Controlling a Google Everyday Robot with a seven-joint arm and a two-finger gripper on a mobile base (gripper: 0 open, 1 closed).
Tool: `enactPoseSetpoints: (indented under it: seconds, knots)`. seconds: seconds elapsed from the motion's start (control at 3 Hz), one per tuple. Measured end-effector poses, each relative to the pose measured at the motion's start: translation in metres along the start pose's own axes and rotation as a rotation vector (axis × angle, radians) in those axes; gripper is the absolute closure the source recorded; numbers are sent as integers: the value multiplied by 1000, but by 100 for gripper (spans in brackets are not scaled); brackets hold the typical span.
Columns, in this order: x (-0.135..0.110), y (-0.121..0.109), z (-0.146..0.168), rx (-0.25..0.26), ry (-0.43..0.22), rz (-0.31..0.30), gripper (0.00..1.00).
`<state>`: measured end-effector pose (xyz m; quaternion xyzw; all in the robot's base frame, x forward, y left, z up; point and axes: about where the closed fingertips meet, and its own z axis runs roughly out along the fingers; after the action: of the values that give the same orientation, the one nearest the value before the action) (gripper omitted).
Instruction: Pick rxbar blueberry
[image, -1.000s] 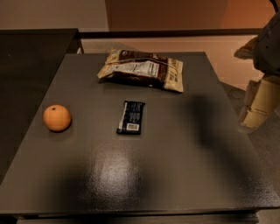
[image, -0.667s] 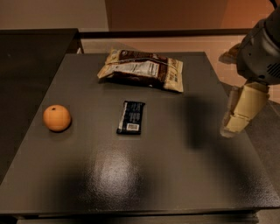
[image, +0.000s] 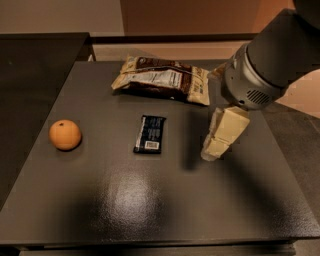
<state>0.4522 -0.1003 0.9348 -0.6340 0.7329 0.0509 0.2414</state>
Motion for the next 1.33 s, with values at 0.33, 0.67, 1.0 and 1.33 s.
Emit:
enactPoseSetpoints:
  seconds: [0.33,0.67,1.0,1.33]
  knots:
    - [-34,-3,27,2,-77,-15,0]
    - [-60,-7,54,-24,-140,-14,0]
    - [-72,-10,84,-69,-163,-9,0]
    - [-73,-8,112,-117,-157,-7,0]
